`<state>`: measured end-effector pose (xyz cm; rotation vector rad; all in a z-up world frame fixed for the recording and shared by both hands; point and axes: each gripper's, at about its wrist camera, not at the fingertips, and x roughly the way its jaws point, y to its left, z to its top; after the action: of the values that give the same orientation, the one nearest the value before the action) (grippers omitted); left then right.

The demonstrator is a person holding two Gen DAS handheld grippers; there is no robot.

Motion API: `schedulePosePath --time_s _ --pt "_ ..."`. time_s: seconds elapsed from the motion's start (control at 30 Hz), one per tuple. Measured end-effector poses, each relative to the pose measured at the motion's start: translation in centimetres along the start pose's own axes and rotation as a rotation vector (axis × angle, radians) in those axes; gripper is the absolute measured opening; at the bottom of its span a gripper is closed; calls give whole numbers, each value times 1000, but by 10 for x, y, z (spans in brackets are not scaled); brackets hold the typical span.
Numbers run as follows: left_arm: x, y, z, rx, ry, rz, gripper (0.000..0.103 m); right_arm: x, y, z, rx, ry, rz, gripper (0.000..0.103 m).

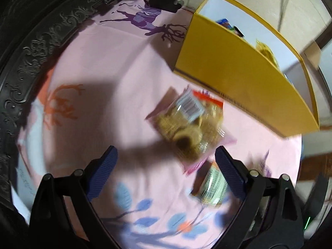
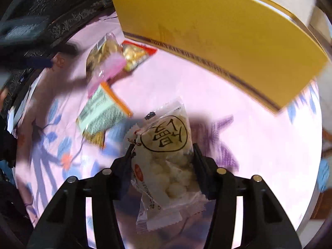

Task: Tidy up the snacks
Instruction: 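Grasp a clear biscuit pack with the left gripper while the right grasps a white candy bag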

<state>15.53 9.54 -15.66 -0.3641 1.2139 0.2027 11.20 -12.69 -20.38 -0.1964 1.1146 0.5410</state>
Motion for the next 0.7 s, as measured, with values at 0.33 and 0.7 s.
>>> schedulePosePath --time_s 0.33,0.7 --pt "56 -19 14 -93 61 71 96 -12 2 -18 43 -15 -3 59" --pt "52 -23 -14 29 56 47 76 -1 12 -14 37 -21 -21 67"
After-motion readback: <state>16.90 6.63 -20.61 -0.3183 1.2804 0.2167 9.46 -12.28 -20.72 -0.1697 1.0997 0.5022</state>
